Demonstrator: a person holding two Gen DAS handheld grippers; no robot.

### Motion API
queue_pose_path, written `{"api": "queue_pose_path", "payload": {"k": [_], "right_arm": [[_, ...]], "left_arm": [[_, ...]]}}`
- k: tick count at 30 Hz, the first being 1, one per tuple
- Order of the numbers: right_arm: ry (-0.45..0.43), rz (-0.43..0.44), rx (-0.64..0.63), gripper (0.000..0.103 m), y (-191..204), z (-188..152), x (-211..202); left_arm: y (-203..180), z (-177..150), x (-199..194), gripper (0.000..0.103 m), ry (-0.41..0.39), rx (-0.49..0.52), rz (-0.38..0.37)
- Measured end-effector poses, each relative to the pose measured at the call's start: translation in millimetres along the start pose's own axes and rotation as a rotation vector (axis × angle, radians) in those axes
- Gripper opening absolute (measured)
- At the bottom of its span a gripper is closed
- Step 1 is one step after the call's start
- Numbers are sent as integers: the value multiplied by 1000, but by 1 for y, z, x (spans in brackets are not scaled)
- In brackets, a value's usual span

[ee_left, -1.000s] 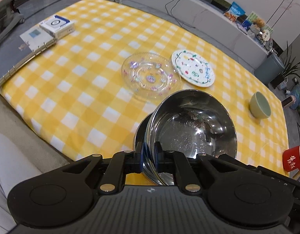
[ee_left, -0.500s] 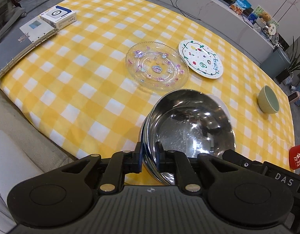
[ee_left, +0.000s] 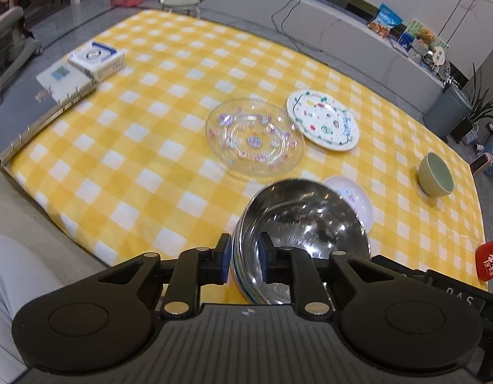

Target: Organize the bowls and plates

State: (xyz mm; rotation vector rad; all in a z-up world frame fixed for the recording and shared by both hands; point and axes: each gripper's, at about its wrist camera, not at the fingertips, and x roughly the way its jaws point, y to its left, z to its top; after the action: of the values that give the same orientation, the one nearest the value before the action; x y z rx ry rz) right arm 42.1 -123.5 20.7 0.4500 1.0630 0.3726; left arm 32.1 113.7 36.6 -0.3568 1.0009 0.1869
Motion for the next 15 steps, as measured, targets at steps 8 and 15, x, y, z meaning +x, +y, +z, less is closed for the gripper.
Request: {"api": "queue_pose_path", "payload": {"k": [8,15], "right_arm": [[-125,-64,-27,29,-12,18,-32],[-190,-170,-18,31,-42,37,-53]], "left_arm": [[-31,6,-8,28,-58,67,-111],[-82,8,1,31,-48,174,-204]]}}
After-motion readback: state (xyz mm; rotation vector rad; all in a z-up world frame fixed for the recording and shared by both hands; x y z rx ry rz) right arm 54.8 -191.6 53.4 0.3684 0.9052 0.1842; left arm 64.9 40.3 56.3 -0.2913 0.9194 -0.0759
